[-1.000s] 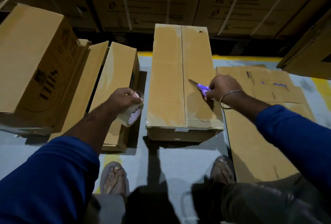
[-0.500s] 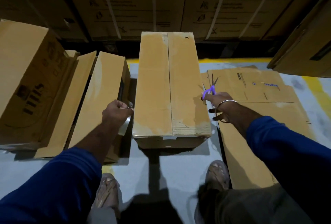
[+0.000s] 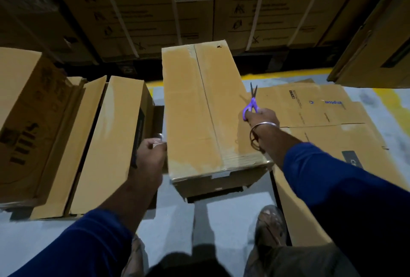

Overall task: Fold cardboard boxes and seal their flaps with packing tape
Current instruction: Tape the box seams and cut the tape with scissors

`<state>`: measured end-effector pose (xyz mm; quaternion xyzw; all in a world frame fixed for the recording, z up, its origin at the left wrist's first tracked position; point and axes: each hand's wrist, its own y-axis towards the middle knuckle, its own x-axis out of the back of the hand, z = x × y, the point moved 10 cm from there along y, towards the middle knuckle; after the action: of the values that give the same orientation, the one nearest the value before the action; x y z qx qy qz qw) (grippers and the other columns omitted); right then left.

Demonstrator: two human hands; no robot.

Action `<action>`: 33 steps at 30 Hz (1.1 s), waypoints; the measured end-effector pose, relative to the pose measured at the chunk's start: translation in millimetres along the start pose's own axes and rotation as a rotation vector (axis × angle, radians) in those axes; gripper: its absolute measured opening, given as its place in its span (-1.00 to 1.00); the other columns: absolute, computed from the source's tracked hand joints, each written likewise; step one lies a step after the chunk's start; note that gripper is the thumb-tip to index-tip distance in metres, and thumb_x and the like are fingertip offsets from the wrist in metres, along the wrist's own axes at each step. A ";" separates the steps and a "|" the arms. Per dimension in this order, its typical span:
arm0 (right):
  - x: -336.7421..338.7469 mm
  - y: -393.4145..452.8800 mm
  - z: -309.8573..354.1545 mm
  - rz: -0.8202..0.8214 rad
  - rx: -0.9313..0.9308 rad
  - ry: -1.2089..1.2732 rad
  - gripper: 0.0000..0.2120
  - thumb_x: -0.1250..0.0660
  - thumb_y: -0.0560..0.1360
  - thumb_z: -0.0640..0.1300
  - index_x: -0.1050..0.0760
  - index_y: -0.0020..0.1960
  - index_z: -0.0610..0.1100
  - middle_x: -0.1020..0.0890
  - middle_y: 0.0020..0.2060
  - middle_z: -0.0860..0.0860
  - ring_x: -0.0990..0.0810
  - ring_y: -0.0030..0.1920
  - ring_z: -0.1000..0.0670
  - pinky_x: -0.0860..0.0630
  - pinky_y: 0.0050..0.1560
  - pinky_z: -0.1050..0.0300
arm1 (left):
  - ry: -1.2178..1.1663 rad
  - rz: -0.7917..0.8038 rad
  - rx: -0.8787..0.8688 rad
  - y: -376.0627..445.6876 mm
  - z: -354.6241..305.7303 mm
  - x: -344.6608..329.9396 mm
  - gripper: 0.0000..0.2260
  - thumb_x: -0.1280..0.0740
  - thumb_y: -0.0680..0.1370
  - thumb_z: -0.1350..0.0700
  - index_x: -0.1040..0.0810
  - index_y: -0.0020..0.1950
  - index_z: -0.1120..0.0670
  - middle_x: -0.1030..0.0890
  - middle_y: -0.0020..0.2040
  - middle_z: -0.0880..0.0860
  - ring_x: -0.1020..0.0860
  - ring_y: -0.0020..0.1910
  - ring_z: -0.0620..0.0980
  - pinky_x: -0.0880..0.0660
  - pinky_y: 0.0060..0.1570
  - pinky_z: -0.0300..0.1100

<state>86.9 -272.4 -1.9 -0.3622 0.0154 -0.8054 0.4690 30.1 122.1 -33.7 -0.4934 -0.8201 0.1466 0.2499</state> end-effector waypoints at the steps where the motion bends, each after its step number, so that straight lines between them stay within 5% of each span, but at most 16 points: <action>1: 11.6 6.3 7.8 -0.001 0.037 -0.018 -0.73 -0.48 0.42 0.11 -0.53 -0.14 -0.07 -0.51 -0.35 -0.02 -0.46 -0.34 -0.09 -0.33 -0.34 0.14 | -0.054 0.010 0.013 -12.9 1.8 -9.6 -0.92 -0.44 0.58 0.17 -0.61 0.04 0.04 -0.68 0.01 0.12 -0.63 -0.07 0.09 -0.66 -0.11 0.04; 6: 66.5 40.0 28.8 0.092 0.279 -0.055 -0.89 -0.52 0.42 -0.11 -0.66 -0.15 -0.15 -0.55 -0.33 -0.08 -0.48 -0.31 -0.06 -0.37 -0.27 0.13 | -0.184 0.045 0.107 -97.4 37.3 -59.9 -0.84 -0.54 0.49 0.22 -0.60 -0.03 0.06 -0.65 -0.09 0.04 -0.58 -0.12 0.09 -0.43 -0.28 -0.20; 10: 73.6 50.4 30.1 0.144 0.404 -0.166 -0.75 -0.52 0.45 -0.10 -0.67 0.11 -0.12 -0.60 -0.12 -0.04 -0.54 -0.13 -0.05 -0.42 -0.21 0.23 | -0.187 0.109 0.189 -149.2 86.1 -94.1 -0.79 -0.55 0.48 0.18 -0.58 -0.06 -0.05 -0.67 -0.04 0.10 -0.64 -0.04 0.22 -0.65 -0.11 0.06; 13: 64.4 49.4 34.8 0.095 0.469 -0.310 -0.70 -0.48 0.47 -0.08 -0.64 0.20 -0.07 -0.65 0.05 -0.04 -0.59 0.04 -0.11 -0.38 -0.08 0.16 | -0.143 0.097 0.167 -158.9 89.5 -94.3 -0.82 -0.52 0.51 0.20 -0.58 0.00 -0.01 -0.64 0.02 0.08 -0.60 0.01 0.16 -0.54 -0.12 -0.08; 17: 75.3 21.7 64.5 -0.103 0.559 -0.439 -0.78 -0.40 0.50 0.07 -0.58 0.10 0.01 -0.61 -0.08 0.03 -0.58 -0.03 -0.14 -0.34 -0.13 0.10 | -0.019 0.057 0.044 -145.5 52.6 -65.0 -0.83 -0.52 0.49 0.20 -0.58 -0.04 0.01 -0.66 -0.02 0.08 -0.63 -0.01 0.18 -0.65 -0.02 0.09; 21: 88.0 -12.6 64.0 -0.057 0.286 -0.070 -0.70 -0.49 0.44 0.13 -0.65 -0.04 -0.10 -0.63 -0.25 0.01 -0.56 -0.24 -0.06 -0.39 -0.27 0.12 | 0.018 0.054 -0.206 -112.4 -45.4 -32.1 -0.82 -0.55 0.51 0.08 -0.55 -0.05 -0.07 -0.68 -0.01 0.07 -0.68 -0.02 0.18 -0.69 -0.11 0.16; 24: 49.5 -93.7 37.3 0.376 -0.149 0.385 -0.57 -0.53 0.48 0.13 -0.62 0.07 -0.23 -0.73 -0.18 -0.14 -0.65 -0.29 -0.12 -0.47 -0.34 0.13 | 0.105 0.075 -0.531 -88.5 -143.9 -43.8 -0.79 -0.55 0.50 -0.02 -0.53 -0.01 -0.11 -0.69 -0.02 0.01 -0.69 -0.07 0.05 -0.67 -0.21 -0.03; 26: 28.8 -159.8 17.2 0.610 -0.325 0.377 -0.56 -0.49 0.51 0.15 -0.56 0.17 -0.18 -0.76 -0.07 -0.16 -0.75 -0.17 -0.13 -0.64 -0.11 -0.03 | 0.256 0.150 -0.715 -78.4 -196.9 -82.6 -0.77 -0.56 0.48 0.02 -0.54 0.01 -0.08 -0.64 -0.02 -0.07 -0.63 -0.05 -0.07 -0.59 -0.20 -0.14; 29: -1.5 -226.1 -15.5 0.841 -0.402 0.344 -0.64 -0.44 0.51 0.18 -0.62 0.12 -0.08 -0.77 -0.03 -0.03 -0.73 0.04 0.00 -0.52 0.23 -0.23 | 0.404 0.544 -0.845 -72.7 -231.6 -170.2 -0.74 -0.59 0.45 0.12 -0.57 0.02 0.10 -0.63 0.00 -0.02 -0.61 0.00 -0.09 -0.56 -0.04 -0.10; 33: -30.3 -221.8 -41.8 0.578 -0.426 0.571 -0.61 -0.54 0.47 0.13 -0.65 0.11 -0.14 -0.74 -0.14 0.05 -0.66 -0.11 0.03 -0.51 -0.01 0.06 | 0.586 0.687 -0.938 -66.5 -234.3 -247.6 -0.75 -0.59 0.45 0.08 -0.59 0.01 0.07 -0.66 -0.01 -0.04 -0.63 0.04 -0.01 -0.55 0.04 -0.06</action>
<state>-94.2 -138.3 30.9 -0.1948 0.4096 -0.6879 0.5666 207.3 -129.1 128.0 -0.8039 -0.4904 -0.2959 0.1602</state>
